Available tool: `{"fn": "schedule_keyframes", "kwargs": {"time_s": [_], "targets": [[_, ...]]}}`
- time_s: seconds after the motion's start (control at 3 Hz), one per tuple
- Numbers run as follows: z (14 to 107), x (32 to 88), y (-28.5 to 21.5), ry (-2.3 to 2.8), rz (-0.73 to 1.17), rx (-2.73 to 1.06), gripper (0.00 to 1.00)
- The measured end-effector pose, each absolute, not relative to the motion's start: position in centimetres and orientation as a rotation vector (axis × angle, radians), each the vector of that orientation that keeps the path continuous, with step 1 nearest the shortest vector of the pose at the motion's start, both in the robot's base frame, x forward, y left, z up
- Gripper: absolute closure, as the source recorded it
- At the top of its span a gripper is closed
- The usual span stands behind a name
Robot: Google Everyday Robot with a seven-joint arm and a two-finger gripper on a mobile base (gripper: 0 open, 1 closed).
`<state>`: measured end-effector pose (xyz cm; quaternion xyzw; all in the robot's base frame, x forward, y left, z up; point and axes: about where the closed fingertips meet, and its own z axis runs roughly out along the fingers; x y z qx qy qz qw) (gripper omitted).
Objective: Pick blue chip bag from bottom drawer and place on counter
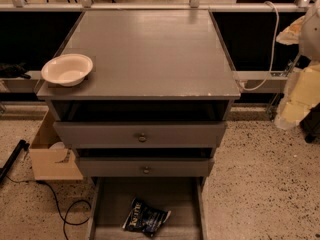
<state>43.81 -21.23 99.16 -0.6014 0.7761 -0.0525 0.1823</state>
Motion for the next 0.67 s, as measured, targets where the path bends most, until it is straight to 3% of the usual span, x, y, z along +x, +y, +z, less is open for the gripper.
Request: {"fn": "schedule_keyframes", "kwargs": {"time_s": [0.67], "targets": [[98.9,44.2,-22.4,2.208,-0.115,-1.669,0.0]]}}
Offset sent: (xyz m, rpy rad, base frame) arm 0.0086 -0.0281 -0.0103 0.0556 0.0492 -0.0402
